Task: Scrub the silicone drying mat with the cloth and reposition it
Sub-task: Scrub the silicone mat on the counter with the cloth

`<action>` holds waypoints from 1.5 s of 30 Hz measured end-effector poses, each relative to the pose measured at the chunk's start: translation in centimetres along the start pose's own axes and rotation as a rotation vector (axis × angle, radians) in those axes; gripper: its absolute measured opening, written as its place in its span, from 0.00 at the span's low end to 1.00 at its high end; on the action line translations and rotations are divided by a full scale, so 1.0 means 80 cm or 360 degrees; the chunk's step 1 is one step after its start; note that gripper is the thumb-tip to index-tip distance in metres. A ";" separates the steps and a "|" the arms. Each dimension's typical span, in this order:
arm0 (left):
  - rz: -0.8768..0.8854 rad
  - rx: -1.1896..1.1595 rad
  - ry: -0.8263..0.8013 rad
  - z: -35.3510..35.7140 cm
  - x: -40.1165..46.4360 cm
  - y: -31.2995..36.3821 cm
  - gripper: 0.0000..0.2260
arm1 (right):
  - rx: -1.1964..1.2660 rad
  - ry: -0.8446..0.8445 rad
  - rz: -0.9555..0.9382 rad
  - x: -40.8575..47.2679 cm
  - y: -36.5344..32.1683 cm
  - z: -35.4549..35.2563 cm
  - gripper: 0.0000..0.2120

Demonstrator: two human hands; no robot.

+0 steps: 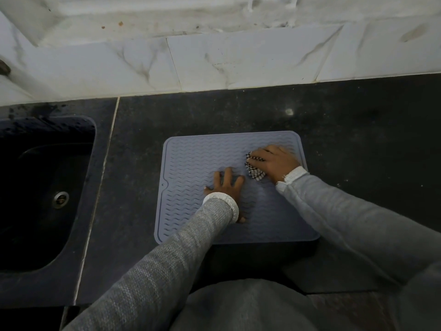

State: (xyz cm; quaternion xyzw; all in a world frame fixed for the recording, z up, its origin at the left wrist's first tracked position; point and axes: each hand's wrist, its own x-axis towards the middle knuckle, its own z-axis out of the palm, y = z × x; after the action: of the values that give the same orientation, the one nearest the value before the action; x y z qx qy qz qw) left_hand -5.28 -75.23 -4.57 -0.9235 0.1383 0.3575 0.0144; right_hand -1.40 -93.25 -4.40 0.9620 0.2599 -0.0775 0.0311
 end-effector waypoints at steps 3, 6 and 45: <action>0.0007 -0.0012 0.0006 -0.001 -0.001 0.000 0.54 | -0.0082 0.0070 -0.0076 -0.020 0.009 -0.003 0.28; 0.0018 -0.0026 0.0004 -0.003 -0.005 -0.001 0.53 | -0.0189 0.0289 -0.0120 -0.049 0.040 -0.001 0.29; 0.0006 0.0004 0.0004 -0.005 -0.003 0.002 0.53 | 0.0091 0.0366 0.0145 -0.077 0.074 -0.002 0.27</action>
State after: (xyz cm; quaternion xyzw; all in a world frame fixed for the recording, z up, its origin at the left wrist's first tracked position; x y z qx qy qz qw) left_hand -5.25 -75.38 -4.10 -0.9236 0.1405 0.3563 0.0149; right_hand -3.63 -101.39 -3.10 0.9759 0.2154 0.0276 -0.0229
